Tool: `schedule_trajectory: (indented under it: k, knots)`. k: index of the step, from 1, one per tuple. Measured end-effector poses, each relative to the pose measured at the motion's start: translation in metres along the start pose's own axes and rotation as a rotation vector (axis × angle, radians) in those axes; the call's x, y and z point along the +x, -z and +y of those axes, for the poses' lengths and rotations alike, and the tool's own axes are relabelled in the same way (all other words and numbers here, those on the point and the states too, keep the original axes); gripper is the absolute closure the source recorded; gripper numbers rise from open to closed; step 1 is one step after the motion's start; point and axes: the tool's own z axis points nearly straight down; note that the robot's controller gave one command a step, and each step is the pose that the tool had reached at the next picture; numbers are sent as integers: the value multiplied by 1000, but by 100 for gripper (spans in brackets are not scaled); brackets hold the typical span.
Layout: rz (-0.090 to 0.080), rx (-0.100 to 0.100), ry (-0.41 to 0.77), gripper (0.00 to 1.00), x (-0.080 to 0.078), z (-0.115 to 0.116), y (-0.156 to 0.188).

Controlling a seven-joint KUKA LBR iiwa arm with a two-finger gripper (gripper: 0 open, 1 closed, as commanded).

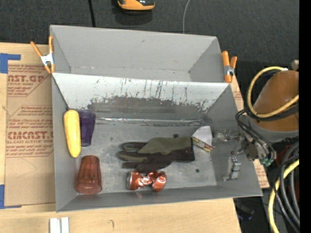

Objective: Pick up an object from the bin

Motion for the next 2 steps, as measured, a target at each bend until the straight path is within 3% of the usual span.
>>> schedule_trajectory:
  k: [1,2]
  knots:
    - [0,0,0,0,0,0,0]
    - [-2,3,80,0,-28,24,-13]
